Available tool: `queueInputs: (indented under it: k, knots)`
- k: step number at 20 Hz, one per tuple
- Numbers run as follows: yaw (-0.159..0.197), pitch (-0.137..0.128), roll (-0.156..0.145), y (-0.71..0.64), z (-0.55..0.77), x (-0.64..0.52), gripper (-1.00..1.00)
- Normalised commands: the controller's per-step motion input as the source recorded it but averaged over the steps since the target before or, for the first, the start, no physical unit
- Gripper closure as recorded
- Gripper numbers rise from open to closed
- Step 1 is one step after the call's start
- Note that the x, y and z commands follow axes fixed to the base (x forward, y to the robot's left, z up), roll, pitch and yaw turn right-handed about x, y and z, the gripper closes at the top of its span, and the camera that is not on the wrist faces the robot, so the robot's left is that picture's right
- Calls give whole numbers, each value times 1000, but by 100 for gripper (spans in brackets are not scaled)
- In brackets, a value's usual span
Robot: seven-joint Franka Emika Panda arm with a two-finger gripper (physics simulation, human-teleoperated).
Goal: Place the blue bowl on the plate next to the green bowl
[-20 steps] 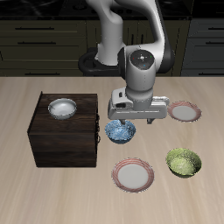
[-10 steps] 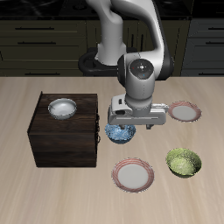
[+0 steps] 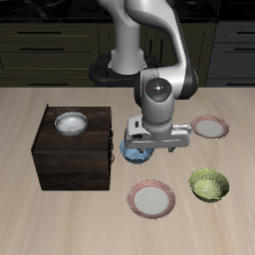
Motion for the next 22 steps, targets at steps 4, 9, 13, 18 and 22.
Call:
queueInputs:
  k: [4,9,13,18,22]
  knots:
    - [-10,6,12,-21,-51,-10,100]
    - [-9,-32,-7,-87,201,-40,100]
    - [1,-29,-14,-41,156,14,100]
    - [11,-59,-5,-28,395,2,100]
    - [17,-84,-8,-38,510,-7,100]
